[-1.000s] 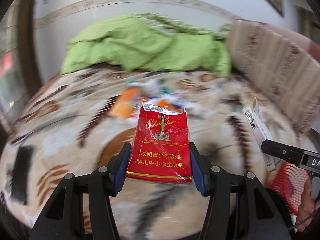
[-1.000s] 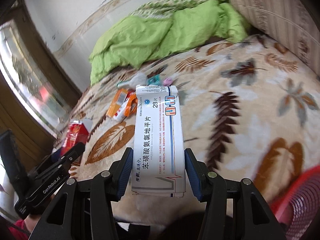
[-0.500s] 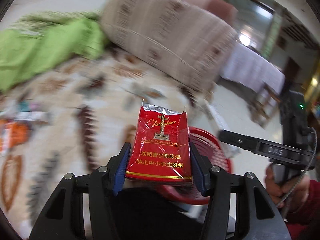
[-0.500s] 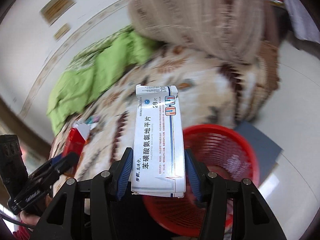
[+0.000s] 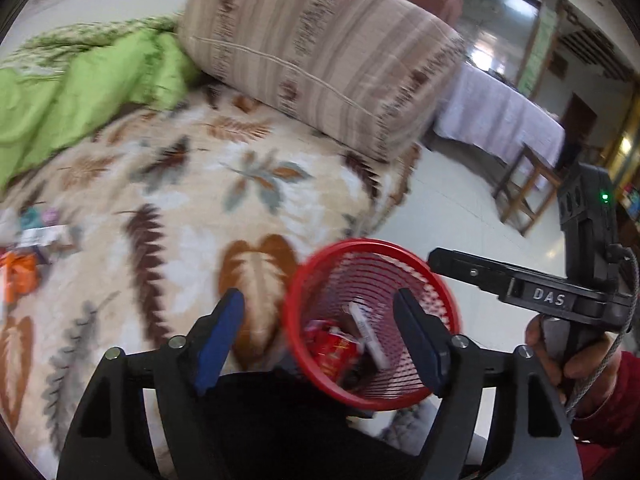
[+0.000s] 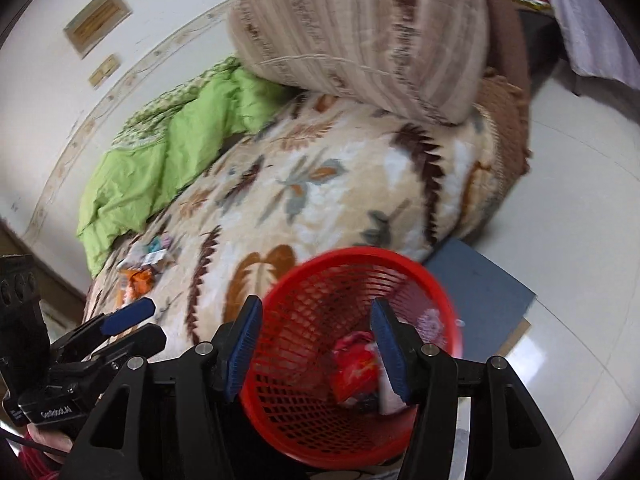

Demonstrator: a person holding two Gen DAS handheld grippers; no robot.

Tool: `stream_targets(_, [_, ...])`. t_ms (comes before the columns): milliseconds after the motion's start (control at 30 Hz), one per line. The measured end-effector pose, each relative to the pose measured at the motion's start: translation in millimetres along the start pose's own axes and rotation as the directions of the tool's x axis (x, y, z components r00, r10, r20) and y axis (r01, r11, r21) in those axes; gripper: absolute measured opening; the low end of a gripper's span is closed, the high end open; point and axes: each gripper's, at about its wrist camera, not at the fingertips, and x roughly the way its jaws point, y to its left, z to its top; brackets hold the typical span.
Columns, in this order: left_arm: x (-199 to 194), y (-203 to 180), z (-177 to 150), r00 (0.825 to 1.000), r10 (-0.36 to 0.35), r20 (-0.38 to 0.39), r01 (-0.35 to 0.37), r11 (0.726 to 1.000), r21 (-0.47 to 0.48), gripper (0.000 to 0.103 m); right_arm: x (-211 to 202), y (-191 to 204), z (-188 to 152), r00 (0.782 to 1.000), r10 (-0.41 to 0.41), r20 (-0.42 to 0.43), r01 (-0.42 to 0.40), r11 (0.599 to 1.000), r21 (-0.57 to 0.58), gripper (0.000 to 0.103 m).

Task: Collect trash
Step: 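Return both tools to the remaining trash on the bed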

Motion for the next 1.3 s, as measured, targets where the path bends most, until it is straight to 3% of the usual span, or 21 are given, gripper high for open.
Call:
stream_targets(133, [-17.6, 36.3, -10.2, 0.994, 0.111, 0.012, -0.110, 0.992, -0.058, 0.077, 17.8, 34.6, 3.1, 0.998, 0.052, -0.026, -0.054, 0.995, -0.079, 0.059])
stream_targets(300, [-42.6, 100.1, -28.7, 0.973, 0.230, 0.008, -0.224, 0.953, -0.204, 0.077, 50.6, 85.5, 0.4, 0.991, 0.100, -0.094, -0.116, 0.975, -0.191, 0.059])
stream_targets(500, [-78.4, 180.8, -59.1, 0.918, 0.394, -0.030, -0.376, 0.846, -0.378, 0.077, 95.6, 149.7, -5.4, 0.975, 0.135, -0.179, -0.186, 0.933, -0.307, 0.059])
stream_targets(667, [-102.8, 239.7, -81.2, 0.883, 0.464, -0.066, -0.432, 0.749, -0.502, 0.077, 132.8, 198.9, -10.1, 0.956, 0.163, -0.244, -0.245, 0.901, -0.358, 0.059])
stream_targets(767, [-107.1, 262.4, -88.6, 0.865, 0.494, -0.086, -0.461, 0.716, -0.524, 0.077, 158.9, 234.8, -10.4, 0.947, 0.165, -0.275, -0.269, 0.876, -0.400, 0.059])
stream_targets(933, [-108.3, 288.5, -94.9, 0.860, 0.503, -0.091, -0.464, 0.693, -0.552, 0.077, 202.1, 277.7, -6.8, 0.931, 0.189, -0.314, -0.308, 0.868, -0.389, 0.059])
stream_targets(1300, [-106.9, 325.7, -94.9, 0.866, 0.496, -0.069, -0.448, 0.707, -0.548, 0.077, 308.7, 352.4, -3.6, 0.900, 0.200, -0.387, -0.354, 0.854, -0.382, 0.062])
